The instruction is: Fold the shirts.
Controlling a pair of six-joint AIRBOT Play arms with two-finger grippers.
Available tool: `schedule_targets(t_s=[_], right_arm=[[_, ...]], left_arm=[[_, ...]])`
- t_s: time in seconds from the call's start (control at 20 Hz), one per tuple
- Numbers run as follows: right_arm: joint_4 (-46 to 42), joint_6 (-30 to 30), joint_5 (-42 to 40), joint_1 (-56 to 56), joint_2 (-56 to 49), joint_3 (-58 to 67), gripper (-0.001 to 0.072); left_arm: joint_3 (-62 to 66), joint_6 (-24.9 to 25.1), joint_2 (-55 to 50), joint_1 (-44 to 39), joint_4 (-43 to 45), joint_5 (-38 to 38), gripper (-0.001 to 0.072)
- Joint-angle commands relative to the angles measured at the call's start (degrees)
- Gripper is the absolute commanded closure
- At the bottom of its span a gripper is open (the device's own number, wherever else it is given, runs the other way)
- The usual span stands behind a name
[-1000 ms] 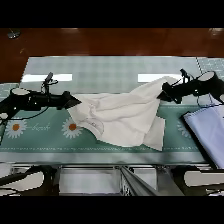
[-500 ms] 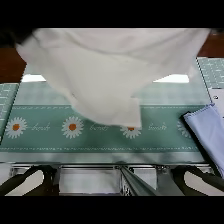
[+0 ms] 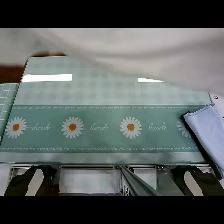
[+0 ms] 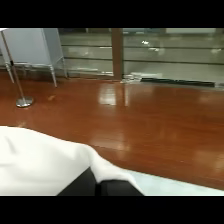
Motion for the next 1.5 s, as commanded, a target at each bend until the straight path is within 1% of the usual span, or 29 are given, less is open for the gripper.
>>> schedule_targets(t_s=[0.0, 0.05, 0.15, 0.25, 0.35, 0.4, 0.55, 0.65, 0.7, 0.75, 0.85, 0.95, 1.0, 1.1, 1.15, 1.2, 1.25, 1.3, 1.35, 1.4, 1.45], right_arm=[[-7.93, 3.93, 11.21, 0.00, 5.70, 0.13, 0.0697], [-7.74, 4.26, 14.47, 0.00, 6.05, -0.57, 0.0697], [-4.87, 4.87, 19.02, -0.02, 6.71, -4.13, 0.0697], [-0.24, 4.85, 19.93, 0.00, 7.72, -11.15, 0.0697], [2.45, 4.31, 18.58, 0.00, 9.18, -21.88, 0.0697], [2.40, 3.96, 17.14, 0.00, 9.81, -27.74, 0.0697], [3.78, 2.86, 7.37, 0.04, 9.75, -46.90, 0.0697], [5.16, 1.36, -1.57, 0.04, 7.13, -56.72, 0.0696], [5.79, 0.33, -7.06, 0.04, 4.61, -60.41, 0.0697], [6.40, -0.66, -11.87, 0.04, 1.09, -62.27, 0.0697], [9.20, -2.91, -19.80, 0.04, -7.45, -62.47, 0.0697], [14.03, -5.22, -26.36, 0.04, -16.50, -60.92, 0.0696], [17.11, -6.56, -28.30, 0.04, -21.00, -59.52, 0.0697], [24.52, -10.64, -29.20, 0.07, -30.45, -55.28, 0.0696], [27.32, -11.54, -28.98, 0.04, -35.04, -52.72, 0.0697], [28.26, -11.26, -28.70, 0.04, -38.86, -50.16, 0.0696], [28.59, -11.26, -28.00, 0.04, -42.36, -47.25, 0.0685], [29.27, -10.80, -26.77, -0.13, -45.22, -44.48, 0.0369], [29.79, -10.38, -24.59, -0.57, -47.23, -41.79, 0.0087], [29.90, -10.29, -21.86, -1.46, -48.54, -39.04, 0.0087], [29.40, -10.34, -19.15, -2.64, -48.76, -37.03, 0.0088]], left_arm=[[1.07, -5.68, 7.45, 0.33, 17.81, -0.26, 0.0677], [0.92, -5.75, 7.72, 0.33, 18.67, -0.68, 0.0677], [-1.40, -5.92, 7.23, -0.46, 17.51, -0.72, 0.0678], [-6.67, -6.16, 5.92, -1.84, 16.11, -0.76, 0.0677], [-13.77, -6.21, 3.80, -3.21, 14.67, -0.96, 0.0677], [-17.57, -6.16, 2.25, -3.82, 13.70, -1.03, 0.0677], [-27.54, -5.46, -4.17, -8.28, 12.11, -0.09, 0.0677], [-31.74, -5.18, -9.94, -12.61, 13.11, 3.28, 0.0677], [-32.39, -6.82, -13.05, -14.47, 15.06, 5.64, 0.0677], [-32.30, -8.50, -16.41, -15.89, 17.14, 8.31, 0.0677], [-32.26, -9.01, -22.58, -17.75, 17.42, 13.55, 0.0677], [-32.26, -11.65, -27.78, -19.54, 17.31, 15.45, 0.0677], [-32.24, -11.78, -29.79, -20.33, 17.29, 15.45, 0.0677], [-32.24, -12.48, -32.85, -22.14, 17.27, 15.30, 0.0676], [-32.24, -13.44, -33.90, -23.15, 16.79, 14.67, 0.0676], [-32.24, -13.62, -34.62, -23.91, 15.63, 13.49, 0.0676], [-32.24, -13.62, -34.93, -24.37, 14.91, 12.35, 0.0646], [-32.22, -13.66, -34.95, -24.41, 14.91, 11.61, 0.0390], [-32.20, -13.88, -34.84, -24.06, 15.21, 10.05, 0.0021], [-31.78, -13.88, -34.84, -23.12, 16.31, 7.06, 0.0005], [-31.08, -13.90, -34.84, -21.62, 18.08, 2.58, 0.0006]])
